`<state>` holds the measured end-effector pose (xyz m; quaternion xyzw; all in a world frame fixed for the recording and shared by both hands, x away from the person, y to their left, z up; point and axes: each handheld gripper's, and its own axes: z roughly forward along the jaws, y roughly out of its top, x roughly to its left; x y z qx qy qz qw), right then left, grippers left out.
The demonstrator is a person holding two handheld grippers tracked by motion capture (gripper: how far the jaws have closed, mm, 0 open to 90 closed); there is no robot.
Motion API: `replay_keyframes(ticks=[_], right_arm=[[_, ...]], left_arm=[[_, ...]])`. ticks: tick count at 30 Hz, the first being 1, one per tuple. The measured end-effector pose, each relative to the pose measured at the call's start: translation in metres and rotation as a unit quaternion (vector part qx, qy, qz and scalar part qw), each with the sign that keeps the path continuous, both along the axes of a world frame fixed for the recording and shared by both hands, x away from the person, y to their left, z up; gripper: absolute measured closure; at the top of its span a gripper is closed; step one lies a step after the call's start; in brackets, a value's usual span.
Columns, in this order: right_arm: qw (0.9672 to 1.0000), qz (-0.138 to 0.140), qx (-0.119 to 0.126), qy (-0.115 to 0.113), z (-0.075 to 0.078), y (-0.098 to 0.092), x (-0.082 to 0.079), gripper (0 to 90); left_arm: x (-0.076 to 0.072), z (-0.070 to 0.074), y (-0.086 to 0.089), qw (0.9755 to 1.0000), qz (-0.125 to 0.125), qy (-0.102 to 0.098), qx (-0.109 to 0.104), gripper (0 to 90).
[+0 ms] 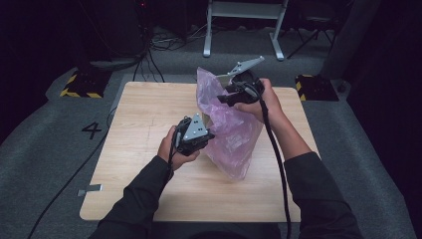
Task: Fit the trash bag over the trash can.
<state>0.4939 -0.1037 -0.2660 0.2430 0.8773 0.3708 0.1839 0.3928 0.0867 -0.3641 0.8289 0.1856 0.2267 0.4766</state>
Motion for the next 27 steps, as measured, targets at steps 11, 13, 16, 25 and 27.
replay_keyframes(ticks=[11, 13, 16, 25, 27], right_arm=[[0.9974, 0.062, -0.018, 0.031, -0.008, 0.028, -0.011, 32.7], [0.9966, 0.064, -0.038, 0.035, -0.011, 0.029, -0.009, 34.3], [0.9945, 0.077, -0.057, 0.043, -0.015, 0.029, -0.009, 43.6], [0.9942, 0.062, -0.087, 0.015, -0.017, 0.022, -0.007, 85.0], [0.9948, 0.059, -0.082, 0.014, -0.017, 0.020, -0.006, 87.1]], left_arm=[[0.000, -0.001, 0.001, 1.0000, 0.001, 0.001, -0.002, 86.5], [0.000, -0.001, 0.002, 1.0000, 0.003, 0.002, -0.005, 86.5], [0.000, -0.001, 0.002, 1.0000, 0.004, 0.000, -0.005, 86.6], [0.002, 0.000, 0.002, 0.9999, 0.006, 0.003, -0.014, 86.7], [0.003, 0.001, 0.003, 0.9999, 0.008, 0.001, -0.014, 86.7]])
